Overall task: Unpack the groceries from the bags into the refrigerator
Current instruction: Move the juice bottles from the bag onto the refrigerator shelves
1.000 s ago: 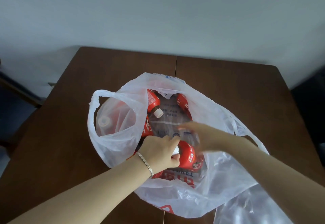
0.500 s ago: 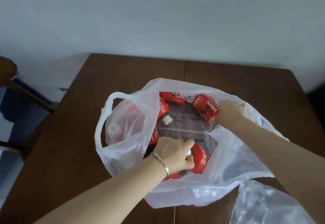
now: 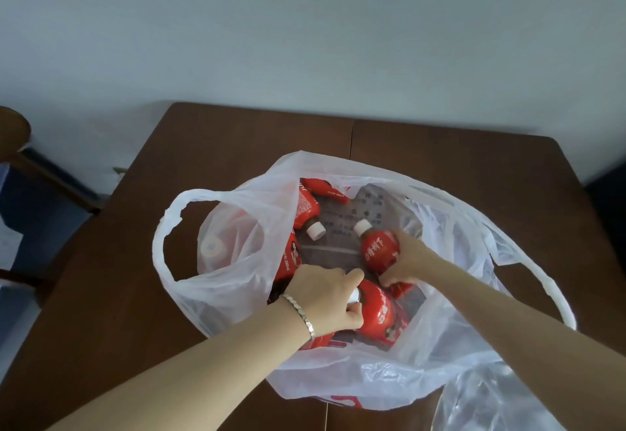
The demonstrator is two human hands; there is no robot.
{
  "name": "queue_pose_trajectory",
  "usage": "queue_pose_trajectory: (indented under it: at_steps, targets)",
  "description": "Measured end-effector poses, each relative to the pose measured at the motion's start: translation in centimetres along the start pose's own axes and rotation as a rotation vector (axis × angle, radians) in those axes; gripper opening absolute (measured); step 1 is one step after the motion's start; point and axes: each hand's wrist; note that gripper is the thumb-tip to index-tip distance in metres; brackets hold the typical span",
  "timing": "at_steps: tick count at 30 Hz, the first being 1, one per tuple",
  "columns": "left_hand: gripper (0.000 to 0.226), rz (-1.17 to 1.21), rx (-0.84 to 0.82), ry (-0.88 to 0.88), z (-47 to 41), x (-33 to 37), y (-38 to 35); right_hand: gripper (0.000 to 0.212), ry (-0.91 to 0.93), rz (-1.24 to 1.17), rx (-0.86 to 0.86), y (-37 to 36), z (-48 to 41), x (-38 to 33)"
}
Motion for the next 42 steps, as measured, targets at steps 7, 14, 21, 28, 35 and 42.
queue_pose_trajectory:
  at_steps: [7, 14, 21, 28, 35, 42]
  targets:
    - [0.049, -0.021, 0.006, -0.086, 0.7, 1.2, 0.0, 0.084, -0.052, 0.096, 0.047, -0.9, 2.2, 1.1]
    - [0.045, -0.058, -0.041, -0.05, 0.9, 1.6, 0.5, 0.033, 0.221, 0.522, 0.277, -3.4, 2.2, -2.4]
    - [0.056, -0.115, -0.097, -0.026, 1.2, 2.2, 0.8, 0.033, 0.408, 0.24, 0.384, -1.2, 7.5, 0.4]
    - [0.051, -0.167, -0.193, 0.039, 1.4, 3.1, 1.8, 0.029, 0.451, 0.032, 0.5, 1.8, 15.8, 4.0]
    - [0.041, -0.154, -0.079, 0.129, 0.9, 4.1, 6.4, 0.028, 0.488, -0.002, 0.628, 4.6, 23.7, 3.4]
    - [0.042, -0.251, 0.215, -0.064, 2.8, 6.2, 16.4, 0.023, 0.324, -0.019, 0.833, 4.7, 30.6, 1.9]
Point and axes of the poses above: each hand's wrist, its own z-axis away from the middle knuckle, its own y-axis out of the back of the hand, x = y × z, and after that the axes turned 10 degrees about -z, right-handed
